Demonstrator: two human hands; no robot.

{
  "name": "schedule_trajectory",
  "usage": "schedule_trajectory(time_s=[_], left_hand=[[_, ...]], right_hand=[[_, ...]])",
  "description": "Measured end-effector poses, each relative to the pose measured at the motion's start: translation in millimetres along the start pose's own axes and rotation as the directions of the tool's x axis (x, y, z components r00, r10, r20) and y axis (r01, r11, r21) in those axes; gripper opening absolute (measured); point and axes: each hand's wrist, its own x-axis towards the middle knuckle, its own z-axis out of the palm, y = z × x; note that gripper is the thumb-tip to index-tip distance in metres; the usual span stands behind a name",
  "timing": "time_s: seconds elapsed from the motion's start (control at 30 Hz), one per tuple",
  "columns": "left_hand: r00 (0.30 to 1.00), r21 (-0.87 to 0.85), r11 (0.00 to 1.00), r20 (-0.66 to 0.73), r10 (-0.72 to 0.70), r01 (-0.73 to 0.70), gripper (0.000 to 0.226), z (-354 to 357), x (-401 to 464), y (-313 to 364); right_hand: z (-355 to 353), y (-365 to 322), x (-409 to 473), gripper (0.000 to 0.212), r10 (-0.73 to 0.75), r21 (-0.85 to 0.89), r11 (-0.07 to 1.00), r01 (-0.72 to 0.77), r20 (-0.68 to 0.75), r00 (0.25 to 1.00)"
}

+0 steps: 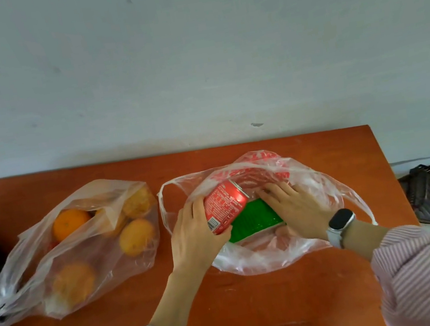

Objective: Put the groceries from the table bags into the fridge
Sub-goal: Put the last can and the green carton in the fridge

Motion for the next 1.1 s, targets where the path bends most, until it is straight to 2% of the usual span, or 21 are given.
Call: schedule_trajectory(time_s=[0.1, 0.3, 0.37, 0.5, 0.57, 0.63, 0.7, 0.77, 0.87, 0.93, 0.97, 1.03, 1.1], left_hand=[[1.0, 0.017, 1.0, -0.024, 0.01, -0.01, 0.085, 1, 0, -1], [0.997, 0.002, 0.998, -0.047, -0.058, 0.058, 0.087, 1, 1, -1], [0.995, -0.023, 0.995, -0.042, -0.093, 0.092, 0.088, 0, 1, -1], [0.991, -0.052, 0.991, -0.051, -0.122, 0.12, 0.09, -3, 2, -3], [0.988, -0.084, 0.987, -0.066, -0.142, 0.136, 0.089, -6, 2, -3], [0.981, -0.124, 0.98, -0.092, -0.169, 0.157, 0.089, -10, 1, -1], [0.977, -0.18, 0.971, -0.112, -0.182, 0.16, 0.089, -16, 2, 4], [0.978, -0.269, 0.953, -0.114, -0.175, 0.139, 0.085, -24, 3, 11], [0.97, -0.473, 0.864, -0.072, -0.231, 0.17, 0.073, -40, 0, 24], [0.964, -0.595, 0.776, -0.005, -0.267, 0.212, 0.063, -49, -6, 35], [0.962, -0.662, 0.717, 0.028, -0.271, 0.221, 0.06, -52, -11, 41], [0.963, -0.789, 0.575, 0.074, -0.26, 0.216, 0.056, -56, -22, 51], [0.966, -0.851, 0.472, 0.141, -0.216, 0.23, 0.053, -57, -37, 61]], right_hand=[[-3, 1, 6, 0.061, -0.019, 0.076, 0.997, 0.022, -0.03, 0.999], [-22, 5, 1, 0.078, -0.034, 0.16, 0.986, 0.037, -0.023, 0.999], [-36, 4, -1, 0.076, -0.05, 0.158, 0.986, 0.052, -0.02, 0.999], [-60, 0, -9, 0.068, -0.074, 0.263, 0.962, 0.078, -0.027, 0.997], [-77, 0, -19, 0.068, -0.075, 0.241, 0.967, 0.083, -0.043, 0.996], [-94, 4, -31, 0.071, -0.067, 0.146, 0.986, 0.075, -0.059, 0.996], [-110, 11, -42, 0.075, -0.064, 0.074, 0.995, 0.074, -0.13, 0.989], [-121, 20, -53, 0.076, -0.018, 0.098, 0.994, 0.041, -0.221, 0.975], [-129, 29, -77, 0.078, 0.169, 0.281, 0.956, -0.08, -0.31, 0.935], [-124, 25, -98, 0.077, 0.362, 0.519, 0.841, -0.154, -0.328, 0.873], [-117, 19, -108, 0.075, 0.462, 0.667, 0.728, -0.16, -0.304, 0.833], [-92, 1, -124, 0.069, 0.623, 0.922, 0.378, -0.085, -0.185, 0.76], [-62, -23, -142, 0.067, 0.67, 0.996, -0.08, 0.039, 0.025, 0.742]])
